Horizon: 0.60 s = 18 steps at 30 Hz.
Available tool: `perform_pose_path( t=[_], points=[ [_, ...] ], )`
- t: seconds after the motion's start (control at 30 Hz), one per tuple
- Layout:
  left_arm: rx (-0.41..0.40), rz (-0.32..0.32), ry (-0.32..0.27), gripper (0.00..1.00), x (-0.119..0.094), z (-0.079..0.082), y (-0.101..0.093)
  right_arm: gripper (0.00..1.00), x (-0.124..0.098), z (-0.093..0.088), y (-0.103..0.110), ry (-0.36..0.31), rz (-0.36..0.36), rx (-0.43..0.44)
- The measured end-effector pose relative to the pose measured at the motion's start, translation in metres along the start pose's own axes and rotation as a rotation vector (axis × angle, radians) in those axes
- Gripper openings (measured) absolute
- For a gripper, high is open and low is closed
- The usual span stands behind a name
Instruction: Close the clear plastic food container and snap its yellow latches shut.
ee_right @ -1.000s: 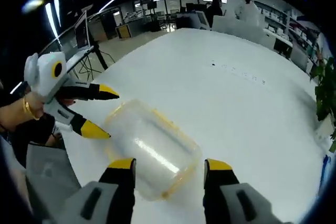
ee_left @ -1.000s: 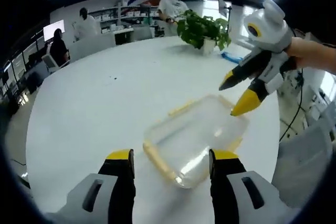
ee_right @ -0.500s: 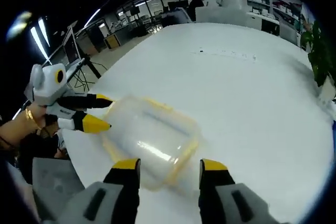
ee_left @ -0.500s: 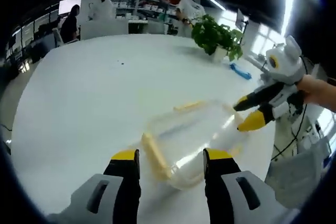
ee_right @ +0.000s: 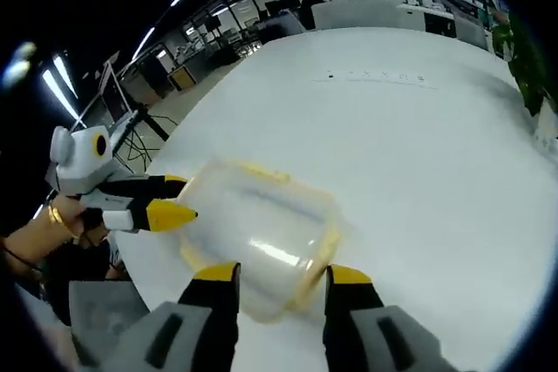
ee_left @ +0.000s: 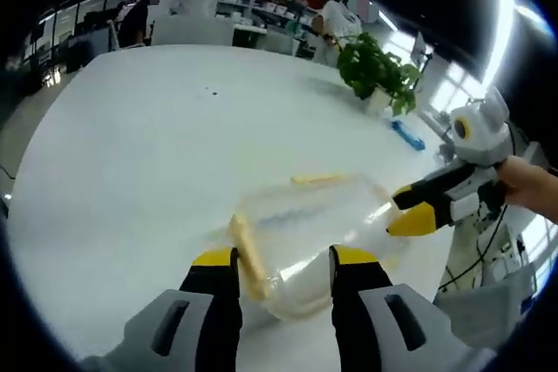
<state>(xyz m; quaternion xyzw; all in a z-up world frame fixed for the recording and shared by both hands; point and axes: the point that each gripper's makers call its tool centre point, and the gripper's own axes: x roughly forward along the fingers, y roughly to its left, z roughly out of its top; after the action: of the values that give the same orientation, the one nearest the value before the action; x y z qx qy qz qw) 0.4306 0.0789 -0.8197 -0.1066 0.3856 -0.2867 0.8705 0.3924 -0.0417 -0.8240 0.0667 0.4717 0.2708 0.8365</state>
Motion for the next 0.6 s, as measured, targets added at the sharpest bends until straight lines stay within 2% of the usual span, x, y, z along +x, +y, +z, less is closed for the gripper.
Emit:
perform_pose_path(
  t=[0.03,0.07,0.1,0.13,0.17,0.2,0.23,0.37,0.5,0.6],
  points=[
    [-0.007,0.018,-0.015,0.33,0.000,0.001,0.004,0.35,0.000,0.000,0.000,-0.003,0.001,0.004],
    [0.001,0.004,-0.006,0.32,-0.001,-0.001,0.001,0.35,0.000,0.001,-0.001,-0.003,0.002,0.003],
    [-0.058,-0.053,0.017,0.30,-0.002,-0.006,-0.010,0.35,0.004,0.009,0.003,-0.046,0.026,0.003],
    [-0.025,-0.015,-0.013,0.29,-0.006,-0.003,0.000,0.34,0.001,0.001,-0.001,0.007,0.006,0.002],
    [-0.076,-0.004,-0.004,0.29,-0.010,-0.007,0.002,0.34,0.001,0.003,0.000,0.012,0.011,-0.008],
    [-0.046,0.000,-0.029,0.29,-0.007,-0.004,0.001,0.34,0.001,0.003,-0.001,0.020,0.011,-0.007],
    [-0.060,0.001,-0.041,0.29,-0.009,-0.006,0.003,0.35,0.001,0.003,-0.001,0.024,0.009,-0.008],
    [-0.053,0.025,-0.082,0.30,-0.009,-0.006,0.001,0.35,0.000,0.001,-0.001,0.013,0.010,-0.013],
    [-0.044,0.043,-0.087,0.30,-0.008,-0.005,0.001,0.35,0.000,0.001,-0.001,0.023,0.008,-0.015],
    [-0.065,0.080,-0.092,0.31,-0.007,-0.002,0.004,0.36,0.004,0.006,-0.003,0.013,0.011,-0.012]
  ],
)
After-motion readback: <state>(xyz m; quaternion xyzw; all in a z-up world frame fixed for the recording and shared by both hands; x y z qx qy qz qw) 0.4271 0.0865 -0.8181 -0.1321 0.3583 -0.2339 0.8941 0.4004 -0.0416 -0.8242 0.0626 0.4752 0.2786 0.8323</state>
